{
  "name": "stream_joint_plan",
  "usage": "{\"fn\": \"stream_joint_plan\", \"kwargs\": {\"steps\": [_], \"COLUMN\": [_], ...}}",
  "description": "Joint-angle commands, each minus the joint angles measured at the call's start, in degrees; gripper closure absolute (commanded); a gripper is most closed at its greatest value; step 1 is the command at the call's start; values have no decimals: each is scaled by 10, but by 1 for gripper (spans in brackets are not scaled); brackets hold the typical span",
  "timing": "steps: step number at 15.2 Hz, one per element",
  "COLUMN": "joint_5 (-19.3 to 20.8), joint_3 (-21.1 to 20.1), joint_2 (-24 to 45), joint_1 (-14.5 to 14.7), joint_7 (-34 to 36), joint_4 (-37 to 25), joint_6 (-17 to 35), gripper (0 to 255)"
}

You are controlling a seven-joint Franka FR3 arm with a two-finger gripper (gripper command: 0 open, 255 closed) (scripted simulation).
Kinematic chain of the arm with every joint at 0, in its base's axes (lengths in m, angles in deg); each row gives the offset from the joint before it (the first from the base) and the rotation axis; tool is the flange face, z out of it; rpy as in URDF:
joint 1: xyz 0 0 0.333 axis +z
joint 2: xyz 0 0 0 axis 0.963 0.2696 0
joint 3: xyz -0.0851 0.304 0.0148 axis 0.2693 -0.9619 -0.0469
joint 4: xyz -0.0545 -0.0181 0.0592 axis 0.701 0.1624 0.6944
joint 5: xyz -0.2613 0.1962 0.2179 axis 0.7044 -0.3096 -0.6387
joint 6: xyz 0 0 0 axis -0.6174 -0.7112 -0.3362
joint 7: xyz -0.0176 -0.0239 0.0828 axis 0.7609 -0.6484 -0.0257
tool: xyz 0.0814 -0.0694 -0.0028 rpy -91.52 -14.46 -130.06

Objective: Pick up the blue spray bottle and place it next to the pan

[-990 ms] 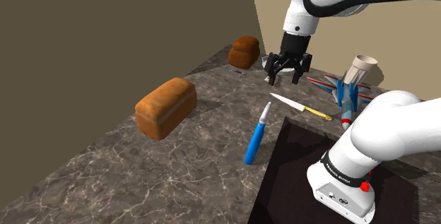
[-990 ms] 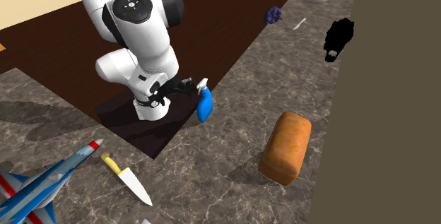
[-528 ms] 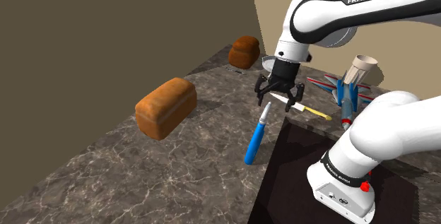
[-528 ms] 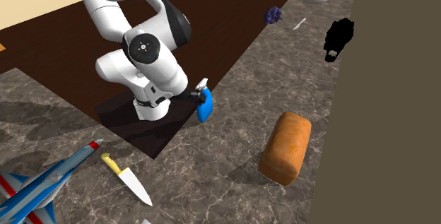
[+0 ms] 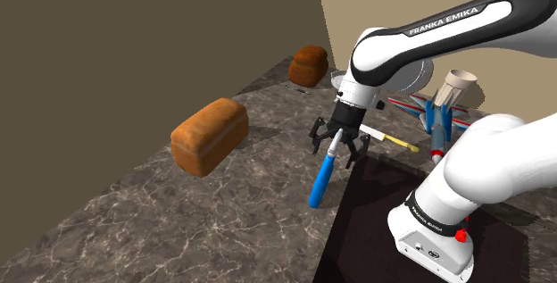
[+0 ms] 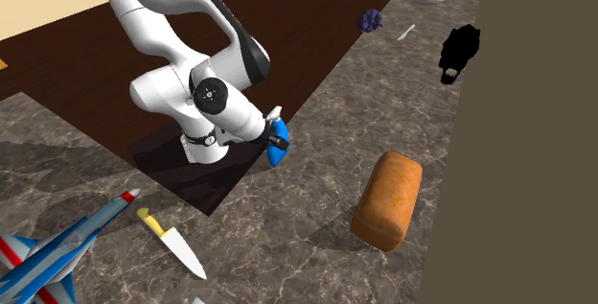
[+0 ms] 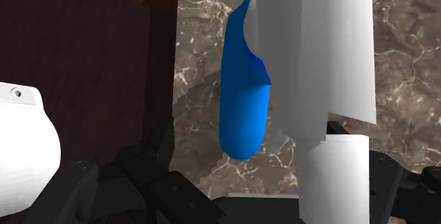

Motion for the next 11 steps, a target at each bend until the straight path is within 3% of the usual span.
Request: {"fn": "stream_joint_plan", "kwargs": {"steps": [1,4,11], "joint_5": [-17,-37,-37], "joint_3": [-8,-18,-18], "joint_2": [10,28,28], "joint_1": [9,21,21], "joint_7": [-2,-9,-9], "joint_4": [9,17,17], "joint_6": [20,48,47], "gripper": [0,0,0]}}
